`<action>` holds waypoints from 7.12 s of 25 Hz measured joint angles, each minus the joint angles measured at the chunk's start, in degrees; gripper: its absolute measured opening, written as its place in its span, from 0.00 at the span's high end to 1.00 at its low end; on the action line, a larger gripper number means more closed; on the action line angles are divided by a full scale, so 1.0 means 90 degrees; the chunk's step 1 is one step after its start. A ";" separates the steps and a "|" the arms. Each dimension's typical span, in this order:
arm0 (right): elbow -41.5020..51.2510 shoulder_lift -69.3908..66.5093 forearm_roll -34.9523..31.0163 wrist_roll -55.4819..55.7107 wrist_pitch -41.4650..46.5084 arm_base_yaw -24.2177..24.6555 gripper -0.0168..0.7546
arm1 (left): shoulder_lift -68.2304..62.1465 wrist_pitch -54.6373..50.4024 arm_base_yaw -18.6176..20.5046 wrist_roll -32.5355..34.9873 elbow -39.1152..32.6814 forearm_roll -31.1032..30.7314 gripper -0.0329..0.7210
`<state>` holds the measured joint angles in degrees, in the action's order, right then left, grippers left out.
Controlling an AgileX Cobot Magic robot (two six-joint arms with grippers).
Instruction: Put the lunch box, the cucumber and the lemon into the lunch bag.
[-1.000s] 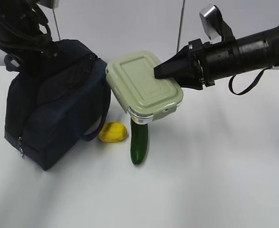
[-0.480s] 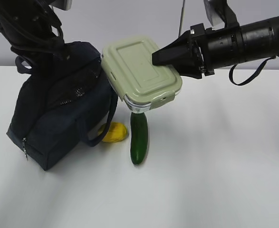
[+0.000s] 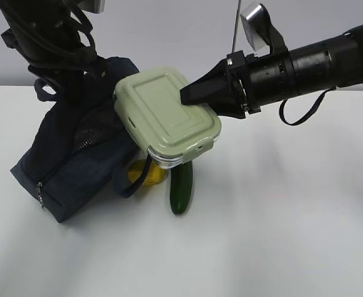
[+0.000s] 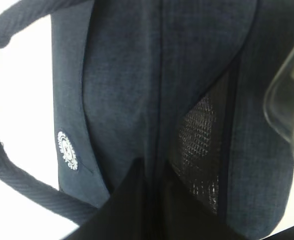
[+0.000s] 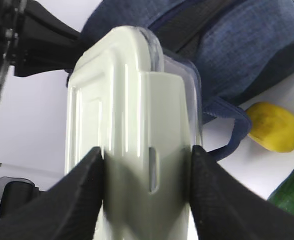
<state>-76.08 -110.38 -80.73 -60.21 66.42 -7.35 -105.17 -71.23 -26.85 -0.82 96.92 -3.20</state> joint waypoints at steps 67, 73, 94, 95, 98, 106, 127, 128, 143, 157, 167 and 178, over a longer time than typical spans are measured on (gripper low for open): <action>-0.2148 -0.2400 -0.0788 -0.0173 -0.1167 -0.1185 0.48 | 0.0000 0.0000 0.0000 0.0403 0.0014 0.1859 0.96; -0.2157 -0.2417 -0.0922 -0.0228 -0.1339 -0.1255 0.48 | 0.0000 0.0000 0.0000 0.0415 0.0014 0.2012 0.96; -0.2157 -0.2449 -0.0726 -0.0373 -0.2210 -0.1675 0.48 | 0.0000 0.0000 0.0000 0.0415 0.0014 0.2084 0.96; -0.2157 -0.2455 -0.0714 -0.0384 -0.2223 -0.1675 0.48 | 0.0000 0.0000 0.0000 0.0415 0.0014 0.2087 0.96; -0.2157 -0.2455 -0.0714 -0.0384 -0.2236 -0.1675 0.48 | 0.0000 0.0000 0.0000 0.0415 0.0014 0.2097 0.96; -0.2198 -0.2455 -0.0863 -0.0384 -0.2009 -0.1690 0.39 | -0.0010 -0.0015 0.0000 0.0415 0.0014 0.2082 0.96; -0.2198 -0.2192 -0.0788 0.0096 0.0008 -0.0350 0.37 | -0.0010 -0.0015 0.0574 0.0427 0.0014 0.2054 0.96; -0.2198 -0.2102 -0.0788 0.0109 0.0023 -0.0319 0.37 | -0.0010 -0.0015 0.0641 0.0424 0.0014 0.2054 0.96; -0.2211 -0.1377 0.0699 0.0775 0.0147 -0.0294 0.38 | -0.0155 -0.0015 0.1234 0.0537 0.0014 0.1568 0.96; -0.2211 -0.1377 0.3363 0.2675 -0.0317 -0.0513 0.39 | -0.0171 0.0023 0.1499 0.0782 0.0014 0.1530 0.92; -0.2211 -0.1377 0.5731 0.4603 -0.1385 -0.1664 0.44 | -0.0171 0.0038 0.1499 0.0923 0.0014 0.1530 0.91; -0.2211 -0.1448 0.7105 0.6153 -0.1674 -0.1896 0.44 | -0.0171 0.0136 0.1499 0.1071 0.0014 0.1554 0.90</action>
<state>-95.98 -123.41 -16.78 -4.83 51.35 -24.42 -106.71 -70.00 -13.36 8.83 97.04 10.79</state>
